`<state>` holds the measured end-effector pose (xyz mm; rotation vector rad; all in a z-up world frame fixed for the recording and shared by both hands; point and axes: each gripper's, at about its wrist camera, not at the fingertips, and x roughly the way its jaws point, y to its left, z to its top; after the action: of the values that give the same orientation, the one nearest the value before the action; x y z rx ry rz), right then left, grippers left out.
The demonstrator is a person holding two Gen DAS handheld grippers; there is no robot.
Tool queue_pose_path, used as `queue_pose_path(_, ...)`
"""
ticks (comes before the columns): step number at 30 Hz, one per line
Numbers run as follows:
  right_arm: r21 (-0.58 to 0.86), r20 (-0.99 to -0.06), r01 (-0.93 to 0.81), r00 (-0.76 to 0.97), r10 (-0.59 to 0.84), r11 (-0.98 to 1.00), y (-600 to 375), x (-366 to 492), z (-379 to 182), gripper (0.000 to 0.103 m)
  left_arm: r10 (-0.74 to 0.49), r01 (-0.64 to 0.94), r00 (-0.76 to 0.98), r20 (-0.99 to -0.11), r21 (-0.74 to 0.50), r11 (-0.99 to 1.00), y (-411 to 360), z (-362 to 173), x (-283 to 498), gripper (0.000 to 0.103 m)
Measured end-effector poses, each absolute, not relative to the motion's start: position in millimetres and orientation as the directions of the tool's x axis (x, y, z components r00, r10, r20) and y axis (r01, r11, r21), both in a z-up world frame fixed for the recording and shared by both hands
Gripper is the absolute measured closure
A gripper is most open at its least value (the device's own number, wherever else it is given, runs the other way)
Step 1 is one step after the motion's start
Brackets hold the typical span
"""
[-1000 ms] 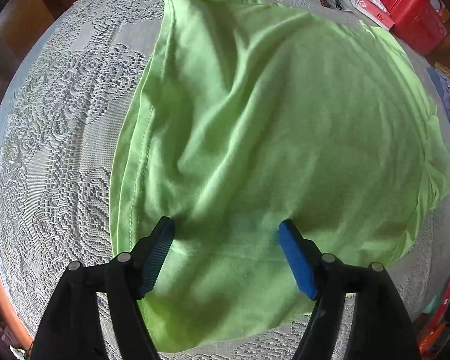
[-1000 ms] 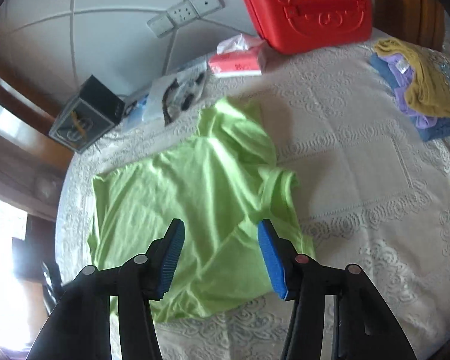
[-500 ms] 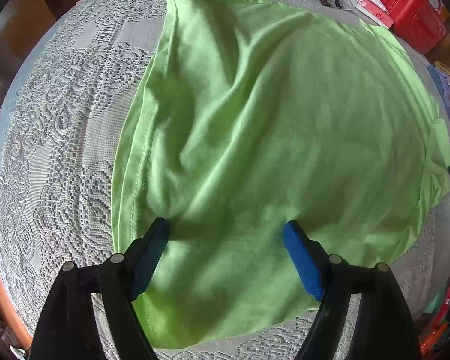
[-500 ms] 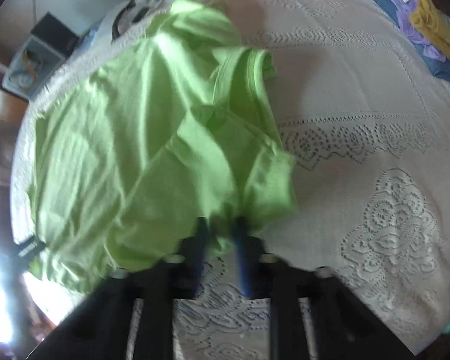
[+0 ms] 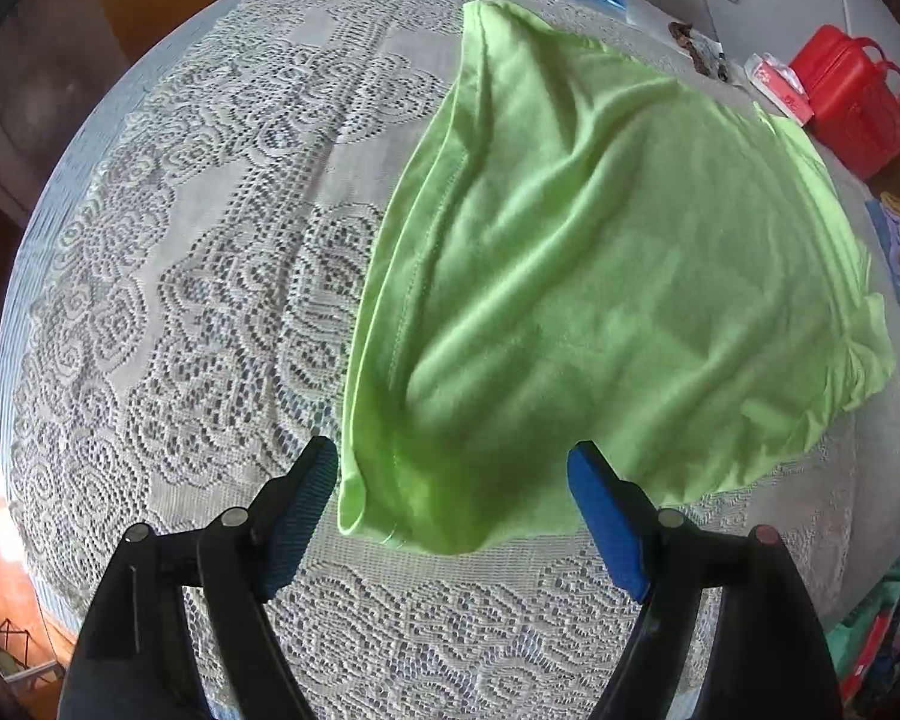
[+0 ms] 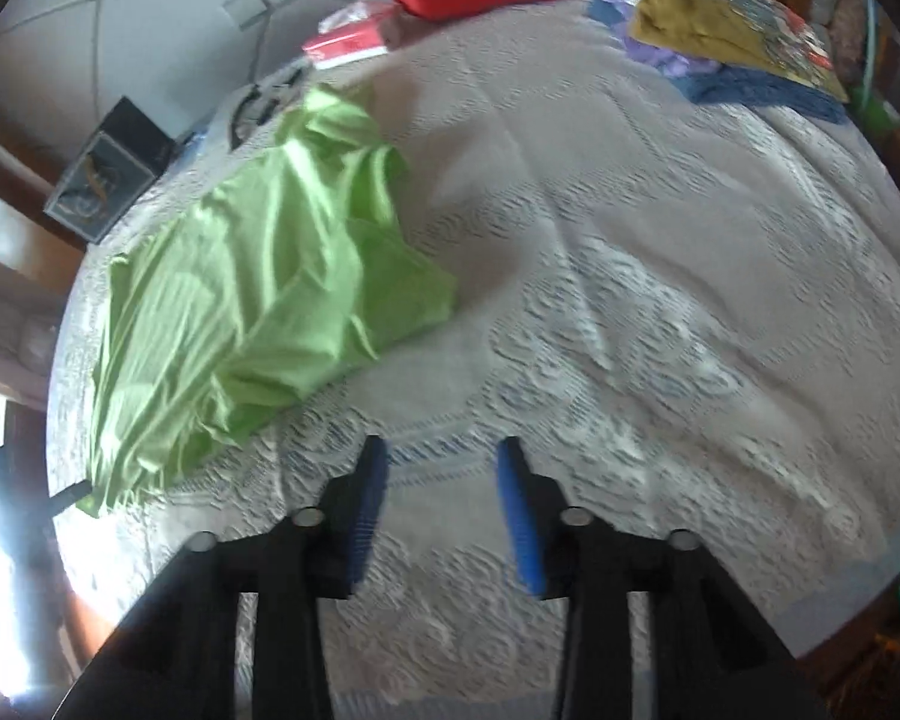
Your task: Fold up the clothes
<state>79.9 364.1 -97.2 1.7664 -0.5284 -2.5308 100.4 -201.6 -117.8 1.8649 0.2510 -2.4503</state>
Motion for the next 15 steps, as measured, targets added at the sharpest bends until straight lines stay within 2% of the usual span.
queue_pose_path(5, 0.228, -0.929, -0.039, -0.309, -0.205, -0.973, 318.2, 25.0, -139.6, 0.043, -0.02, 0.139, -0.247, -0.969, -0.015, -0.99, -192.0, -131.7, 108.9, 0.024)
queue_pose_path(6, 0.207, -0.931, -0.006, -0.308, -0.195, -0.978, 309.3, 17.2, -145.3, 0.053, -0.026, 0.137, -0.24, -0.97, -0.008, -0.991, -188.6, -134.8, 108.1, 0.026)
queue_pose_path(7, 0.203, -0.934, 0.026, -0.295, -0.201, -0.979, 300.7, 10.2, -149.6, 0.092, -0.021, 0.142, -0.239, -0.971, -0.013, -0.99, -187.7, -131.0, 107.7, 0.033)
queue_pose_path(8, 0.201, -0.938, 0.049, -0.279, -0.207, -0.978, 293.3, 5.8, -150.7, 0.094, -0.017, 0.147, -0.238, -0.971, -0.019, -0.989, -186.8, -127.3, 107.3, 0.044)
queue_pose_path(9, 0.195, -0.941, 0.065, -0.27, -0.206, -0.979, 288.6, 7.1, -145.9, 0.095, -0.012, 0.143, -0.232, -0.973, -0.022, -0.989, -186.0, -123.3, 106.9, 0.062)
queue_pose_path(10, 0.189, -0.943, 0.081, -0.264, -0.204, -0.979, 285.1, 10.7, -138.9, 0.095, -0.009, 0.144, -0.228, -0.974, -0.025, -0.989, -187.3, -121.1, 107.4, 0.068)
queue_pose_path(12, 0.193, -0.942, 0.081, -0.265, -0.208, -0.978, 293.4, 28.4, -117.0, 0.096, -0.003, 0.146, -0.219, -0.976, -0.03, -0.989, -189.9, -116.9, 108.3, 0.071)
queue_pose_path(13, 0.191, -0.948, 0.056, -0.25, -0.199, -0.98, 304.8, 41.3, -107.6, 0.102, 0.0, 0.147, -0.215, -0.977, -0.033, -0.989, -191.2, -114.7, 108.8, 0.071)
queue_pose_path(15, 0.183, -0.964, -0.007, -0.197, -0.178, -0.983, 331.8, 69.1, -94.4, 0.102, 0.012, 0.148, -0.21, -0.978, -0.043, -0.988, -194.4, -111.0, 107.9, 0.071)
